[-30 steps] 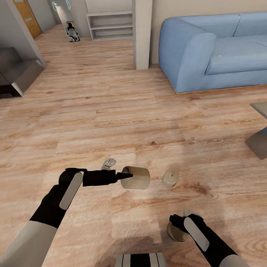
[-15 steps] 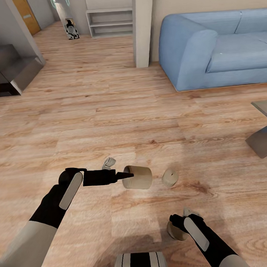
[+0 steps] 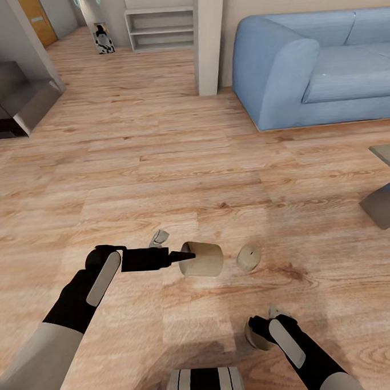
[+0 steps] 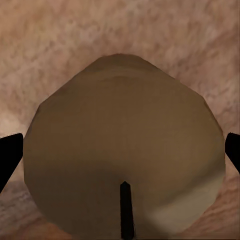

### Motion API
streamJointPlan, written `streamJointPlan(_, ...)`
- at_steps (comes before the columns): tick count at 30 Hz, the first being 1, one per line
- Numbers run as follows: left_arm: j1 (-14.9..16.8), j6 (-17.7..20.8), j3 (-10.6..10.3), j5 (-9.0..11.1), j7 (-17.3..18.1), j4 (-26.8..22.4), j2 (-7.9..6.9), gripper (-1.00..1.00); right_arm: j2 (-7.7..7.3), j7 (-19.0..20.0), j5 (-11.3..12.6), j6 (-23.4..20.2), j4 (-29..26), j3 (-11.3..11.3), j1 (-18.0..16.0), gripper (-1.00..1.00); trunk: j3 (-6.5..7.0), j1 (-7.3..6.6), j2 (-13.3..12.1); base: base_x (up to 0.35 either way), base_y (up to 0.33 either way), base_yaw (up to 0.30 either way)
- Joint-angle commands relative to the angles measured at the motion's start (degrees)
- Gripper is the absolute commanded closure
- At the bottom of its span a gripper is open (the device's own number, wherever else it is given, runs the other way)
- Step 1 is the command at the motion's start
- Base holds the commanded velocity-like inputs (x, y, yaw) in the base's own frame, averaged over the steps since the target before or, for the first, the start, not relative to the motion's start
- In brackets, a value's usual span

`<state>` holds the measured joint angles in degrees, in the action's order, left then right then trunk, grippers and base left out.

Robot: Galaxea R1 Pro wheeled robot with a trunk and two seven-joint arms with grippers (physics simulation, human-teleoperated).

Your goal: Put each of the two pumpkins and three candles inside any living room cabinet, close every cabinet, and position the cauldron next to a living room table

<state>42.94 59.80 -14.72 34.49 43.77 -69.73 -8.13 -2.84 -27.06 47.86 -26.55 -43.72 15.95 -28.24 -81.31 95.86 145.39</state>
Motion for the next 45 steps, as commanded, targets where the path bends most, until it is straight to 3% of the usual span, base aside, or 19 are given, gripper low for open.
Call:
streamJointPlan(1, 0.04, 0.20, -0.05, -0.12, 0.24, 0.00, -0.04, 1.00, -0.07, -0.49, 0.48, -0.11, 0.44, 0.31, -0.12, -1.00, -0.04, -0.01, 0.02, 0.000, 0.000, 0.000)
streamJointPlan(12, 0.04, 0.20, -0.05, -0.16, 0.27, 0.03, 0.00, 1.00, 0.11, -0.43, 0.48, 0.00, 2.51, 0.36, -1.33, -1.00, -0.04, -0.01, 0.02, 0.000, 0.000, 0.000)
streamJointPlan(13, 0.04, 0.20, -0.05, -0.18, 0.27, 0.03, 0.02, 1.00, 0.12, -0.43, 0.48, 0.01, 2.54, 0.37, -1.35, 1.00, -0.04, -0.01, 0.02, 0.000, 0.000, 0.000)
streamJointPlan(41, 0.04, 0.20, -0.05, -0.12, 0.25, 0.45, 0.04, 1.00, 0.12, -0.28, 0.53, 0.17, 2.59, 0.44, -1.38, 1.00, -0.04, -0.01, 0.02, 0.000, 0.000, 0.000)
streamJointPlan(45, 0.04, 0.20, -0.05, -0.12, 0.20, 0.42, 0.04, 1.00, 0.10, -0.27, 0.53, 0.23, 2.59, 0.47, -1.38, 1.00, 0.85, -0.11, -0.04, 0.000, 0.000, 0.000)
